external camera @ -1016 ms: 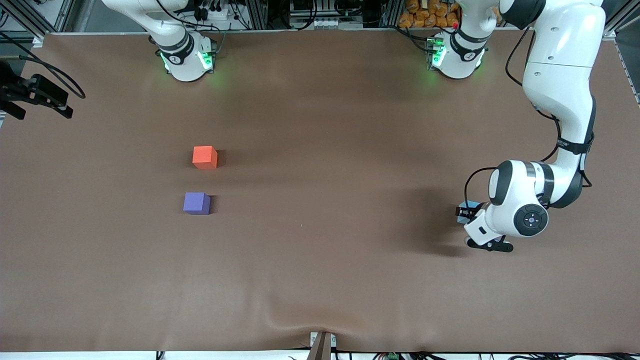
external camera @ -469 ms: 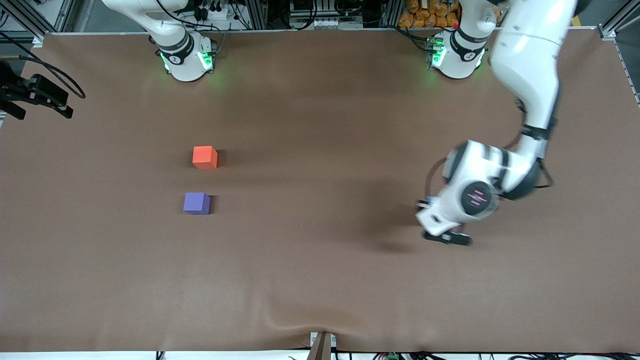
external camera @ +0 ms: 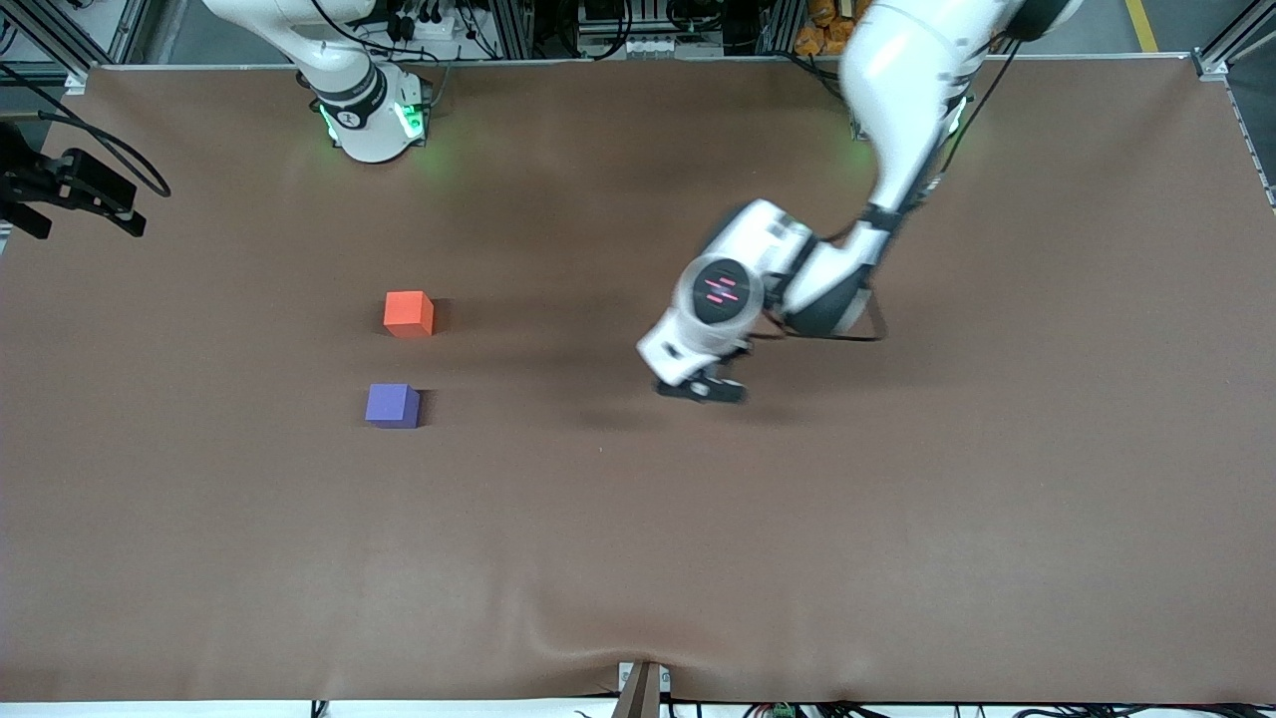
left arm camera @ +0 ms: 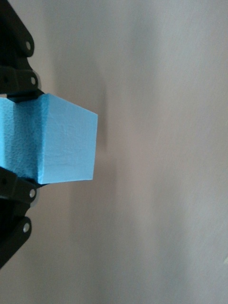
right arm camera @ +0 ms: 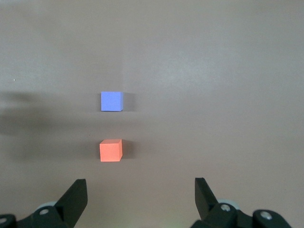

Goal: Place blue block between orange and purple blocks
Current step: 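Carry the blue block with the left gripper toward the table's middle, then lower the blue block onto the table and open the left gripper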

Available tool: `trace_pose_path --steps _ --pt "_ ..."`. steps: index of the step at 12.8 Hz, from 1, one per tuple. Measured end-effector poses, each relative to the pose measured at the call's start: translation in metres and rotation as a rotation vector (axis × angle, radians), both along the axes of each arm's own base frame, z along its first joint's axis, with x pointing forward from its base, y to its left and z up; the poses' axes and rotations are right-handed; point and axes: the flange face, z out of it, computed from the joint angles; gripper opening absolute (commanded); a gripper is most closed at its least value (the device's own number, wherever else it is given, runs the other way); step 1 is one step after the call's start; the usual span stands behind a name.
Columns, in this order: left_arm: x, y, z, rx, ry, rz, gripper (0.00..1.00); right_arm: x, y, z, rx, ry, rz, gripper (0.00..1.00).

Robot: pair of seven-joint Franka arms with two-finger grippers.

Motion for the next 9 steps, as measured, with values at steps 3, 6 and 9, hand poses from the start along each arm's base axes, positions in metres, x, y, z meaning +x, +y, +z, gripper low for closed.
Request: trace_pose_path --steps 3,6,9 --pt "-0.038 -0.058 -0.028 -0.014 -0.014 -0.013 0.12 0.0 0.0 0.0 0.0 0.001 0.0 1.0" --pt "-0.052 -0.078 -0.04 -0.044 -0.037 -0.032 1.0 0.0 0.0 -0.001 0.0 0.001 0.0 1.0" --pt "-0.059 -0.083 -0.053 -0.034 -0.045 -0.044 1.0 0.001 0.0 -0.001 0.0 0.003 0.0 1.0"
